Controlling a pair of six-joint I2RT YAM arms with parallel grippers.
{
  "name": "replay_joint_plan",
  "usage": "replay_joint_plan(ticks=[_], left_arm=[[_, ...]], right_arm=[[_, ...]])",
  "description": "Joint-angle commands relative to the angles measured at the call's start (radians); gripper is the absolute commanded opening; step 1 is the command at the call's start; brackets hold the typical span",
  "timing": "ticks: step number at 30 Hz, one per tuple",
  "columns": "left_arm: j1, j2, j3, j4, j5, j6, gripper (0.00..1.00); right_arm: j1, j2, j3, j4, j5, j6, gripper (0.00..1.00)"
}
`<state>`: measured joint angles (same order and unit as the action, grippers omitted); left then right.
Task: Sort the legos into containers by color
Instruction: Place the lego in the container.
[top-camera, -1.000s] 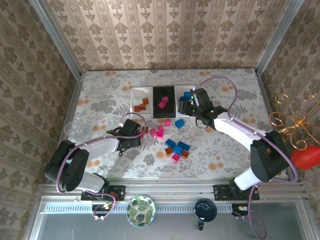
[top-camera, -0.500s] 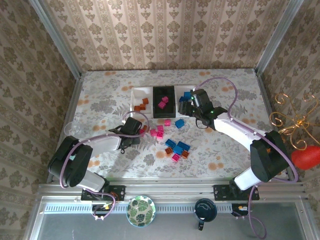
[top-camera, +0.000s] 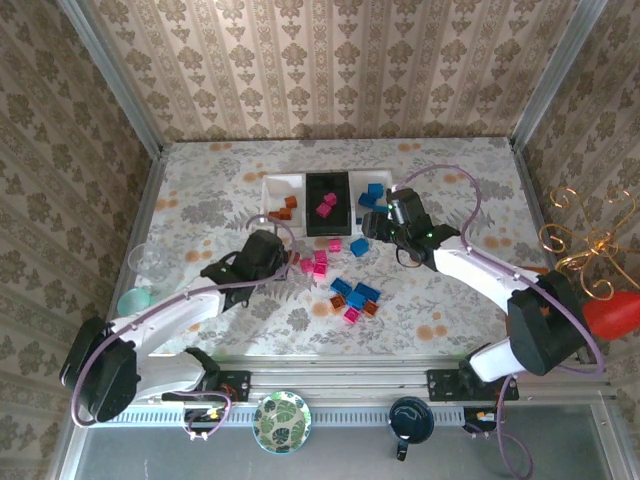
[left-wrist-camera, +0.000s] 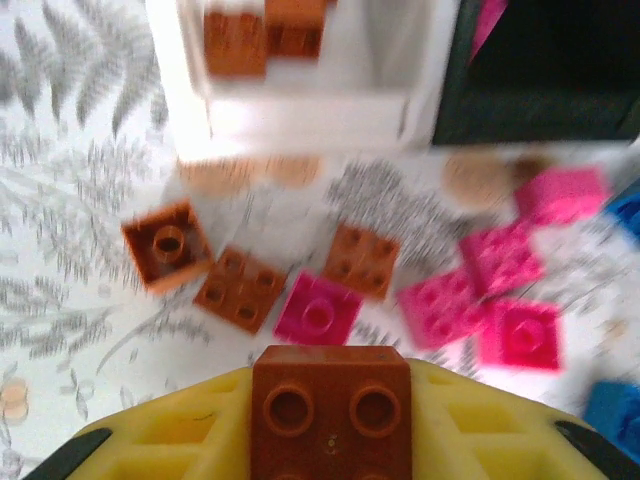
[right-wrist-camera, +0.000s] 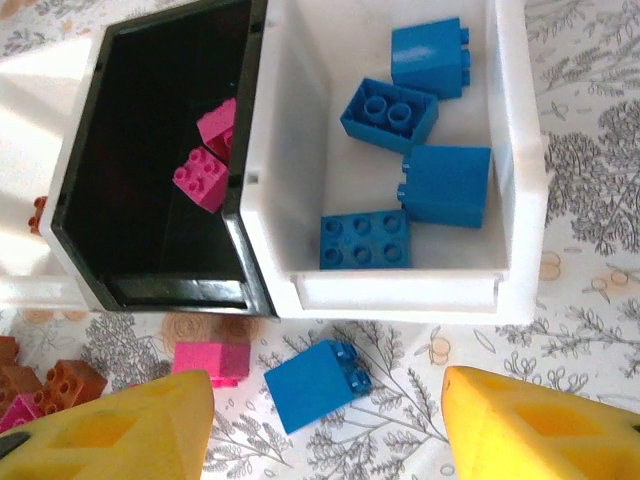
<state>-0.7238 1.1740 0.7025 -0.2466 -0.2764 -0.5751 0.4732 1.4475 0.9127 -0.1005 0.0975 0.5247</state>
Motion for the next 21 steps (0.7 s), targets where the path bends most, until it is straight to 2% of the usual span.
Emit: replay_joint_plan(ticks=[1,6,13,15,17,21], left_arm=[[0.047,0.052,0.104,-0.014,0.019,0.018,0.38],[0.155,0.284,0.289,0.046,0.061,0.062,0.36],[0.224,0.567,0.574,-0.012,0.048,0.108,0.37],[0.237,0.628,0.645,-0.04,0.064,0.109,0.43],[0.238,0.656,0.69,-0.053,0.073,0.113,0.54],[0.236,0.621,0.708,-0.055,0.1,0.111,0.7]], right_arm=[[0.023,-0.038,-0.05,0.027,0.013,0.027,0.63],[0.061,-0.087,-0.106,0.005,0.027,0.038,0.63],[0.129,-0.18,-0.172,-0.028,0.033,0.056,0.64],[0.153,-0.204,-0.187,-0.03,0.032,0.06,0.64],[0.174,-0.216,-0.197,-0.018,0.012,0.061,0.64],[0.218,-0.193,-0.182,0.002,-0.034,0.063,0.66]])
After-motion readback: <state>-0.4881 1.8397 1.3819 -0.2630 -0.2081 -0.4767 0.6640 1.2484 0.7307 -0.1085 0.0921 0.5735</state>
